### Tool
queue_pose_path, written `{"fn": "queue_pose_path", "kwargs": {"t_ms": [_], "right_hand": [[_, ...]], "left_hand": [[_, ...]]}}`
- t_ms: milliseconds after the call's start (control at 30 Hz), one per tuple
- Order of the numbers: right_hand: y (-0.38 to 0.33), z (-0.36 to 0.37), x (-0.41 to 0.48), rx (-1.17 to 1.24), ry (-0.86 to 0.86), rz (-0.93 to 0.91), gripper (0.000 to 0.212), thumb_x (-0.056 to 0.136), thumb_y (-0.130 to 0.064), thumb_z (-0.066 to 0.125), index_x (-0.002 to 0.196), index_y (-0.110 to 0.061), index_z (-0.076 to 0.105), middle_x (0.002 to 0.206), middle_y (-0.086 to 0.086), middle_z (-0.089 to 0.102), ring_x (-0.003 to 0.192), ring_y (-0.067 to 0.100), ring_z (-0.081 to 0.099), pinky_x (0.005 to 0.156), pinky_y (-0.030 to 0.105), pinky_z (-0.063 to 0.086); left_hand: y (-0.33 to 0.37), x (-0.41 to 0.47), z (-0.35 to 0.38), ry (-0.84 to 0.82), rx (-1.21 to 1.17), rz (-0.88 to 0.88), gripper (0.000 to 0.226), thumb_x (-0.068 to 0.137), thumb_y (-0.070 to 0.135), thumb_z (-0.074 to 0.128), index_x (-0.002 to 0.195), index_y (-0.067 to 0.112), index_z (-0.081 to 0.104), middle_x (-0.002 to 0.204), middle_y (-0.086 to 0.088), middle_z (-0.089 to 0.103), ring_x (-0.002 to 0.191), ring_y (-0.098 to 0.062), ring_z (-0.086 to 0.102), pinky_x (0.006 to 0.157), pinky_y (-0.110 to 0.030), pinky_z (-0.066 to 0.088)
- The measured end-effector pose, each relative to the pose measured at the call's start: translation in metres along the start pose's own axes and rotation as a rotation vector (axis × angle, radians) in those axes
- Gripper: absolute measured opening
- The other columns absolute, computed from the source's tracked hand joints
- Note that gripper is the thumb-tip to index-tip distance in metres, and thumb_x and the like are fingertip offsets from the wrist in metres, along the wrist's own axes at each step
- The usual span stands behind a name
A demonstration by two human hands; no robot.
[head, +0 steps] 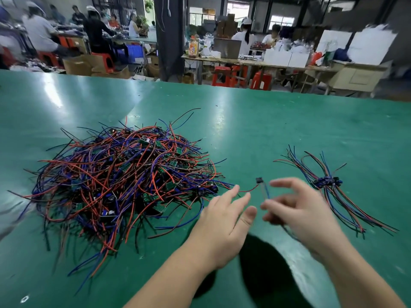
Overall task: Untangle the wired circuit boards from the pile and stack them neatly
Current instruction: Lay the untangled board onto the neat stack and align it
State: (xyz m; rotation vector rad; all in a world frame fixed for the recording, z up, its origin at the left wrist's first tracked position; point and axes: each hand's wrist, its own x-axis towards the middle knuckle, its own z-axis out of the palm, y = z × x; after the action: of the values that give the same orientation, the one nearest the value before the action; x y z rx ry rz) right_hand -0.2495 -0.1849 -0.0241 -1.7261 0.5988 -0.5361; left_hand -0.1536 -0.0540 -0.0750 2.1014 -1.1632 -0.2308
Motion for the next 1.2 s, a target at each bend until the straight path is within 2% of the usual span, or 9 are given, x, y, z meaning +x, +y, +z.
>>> {"fn": "queue_pose_path", "kwargs": {"t_ms": [200,333,400,500,667,833,1000,1067,1200], "right_hand": [[-0.055,-0.024,0.057,-0.224,0.16,-0.324,0.02,0.08,0.003,0.07,0.075,-0.017,0.069,0.061,0.0,0.068,0.049,0.005,0.061,0.055,0.017,0.053],[-0.091,-0.011,0.129,-0.506,0.218,-0.454,0.028,0.083,0.001,0.053,0.088,-0.017,0.075,0.076,-0.003,0.07,0.046,-0.006,0.051,0.049,0.01,0.043],[-0.096,0.001,0.167,-0.688,0.209,-0.501,0.036,0.088,-0.001,0.046,0.105,-0.017,0.073,0.099,0.004,0.07,0.062,0.001,0.054,0.062,0.016,0.046],[-0.074,0.017,0.214,-1.014,0.086,-0.325,0.046,0.091,-0.008,0.042,0.134,-0.02,0.052,0.14,0.007,0.05,0.124,0.029,0.044,0.103,0.043,0.031],[-0.005,0.028,0.226,-1.103,-0.126,0.005,0.085,0.091,-0.028,0.055,0.152,-0.021,-0.003,0.161,-0.008,-0.006,0.147,0.028,0.005,0.112,0.054,0.015],[0.023,0.021,0.203,-1.117,-0.138,0.044,0.085,0.089,-0.026,0.056,0.152,-0.028,-0.001,0.161,-0.004,-0.009,0.148,0.025,-0.002,0.112,0.055,0.014],[0.007,0.022,0.133,-1.049,-0.176,-0.031,0.053,0.089,-0.027,0.058,0.14,-0.029,0.043,0.156,0.006,0.022,0.143,0.024,0.022,0.115,0.046,0.022],[0.005,0.023,0.091,-0.946,-0.223,-0.115,0.04,0.087,-0.026,0.061,0.127,-0.028,0.056,0.139,0.001,0.046,0.131,0.019,0.041,0.109,0.035,0.031],[0.006,0.027,0.017,-0.615,-0.289,-0.058,0.013,0.082,-0.021,0.066,0.088,-0.031,0.07,0.086,-0.018,0.067,0.077,0.0,0.062,0.069,0.009,0.043]], "left_hand": [[-0.016,0.007,-0.015,0.193,0.356,-0.095,0.052,0.095,0.055,0.029,0.138,0.031,0.045,0.151,0.008,0.03,0.139,-0.01,0.02,0.111,-0.029,0.011],[-0.022,0.011,-0.016,0.259,0.394,-0.148,0.043,0.096,0.047,0.035,0.125,0.025,0.057,0.143,0.004,0.044,0.135,-0.016,0.031,0.109,-0.033,0.02],[-0.021,0.012,-0.019,0.311,0.368,-0.144,0.042,0.093,0.043,0.039,0.116,0.021,0.065,0.134,0.001,0.054,0.129,-0.02,0.042,0.106,-0.037,0.028],[-0.02,0.01,-0.022,0.381,0.379,-0.123,0.038,0.088,0.039,0.046,0.107,0.017,0.07,0.121,-0.002,0.064,0.118,-0.023,0.054,0.1,-0.041,0.038],[-0.02,0.01,-0.021,0.391,0.364,-0.122,0.037,0.087,0.038,0.049,0.111,0.016,0.069,0.125,-0.004,0.062,0.12,-0.025,0.053,0.1,-0.044,0.039],[-0.022,0.008,-0.016,0.311,0.395,-0.132,0.033,0.089,0.035,0.054,0.116,0.02,0.064,0.14,-0.009,0.048,0.131,-0.026,0.04,0.106,-0.041,0.033],[-0.031,0.008,-0.018,0.25,0.492,-0.194,0.028,0.094,0.028,0.043,0.117,0.028,0.058,0.144,0.006,0.039,0.128,-0.018,0.035,0.103,-0.034,0.027],[-0.03,0.009,-0.022,0.261,0.483,-0.182,0.027,0.093,0.029,0.046,0.116,0.031,0.059,0.131,0.013,0.047,0.117,-0.015,0.044,0.095,-0.032,0.03],[-0.027,0.011,-0.026,0.256,0.384,-0.166,0.026,0.091,0.036,0.055,0.116,0.032,0.059,0.113,0.012,0.051,0.106,-0.013,0.053,0.091,-0.031,0.035]]}}
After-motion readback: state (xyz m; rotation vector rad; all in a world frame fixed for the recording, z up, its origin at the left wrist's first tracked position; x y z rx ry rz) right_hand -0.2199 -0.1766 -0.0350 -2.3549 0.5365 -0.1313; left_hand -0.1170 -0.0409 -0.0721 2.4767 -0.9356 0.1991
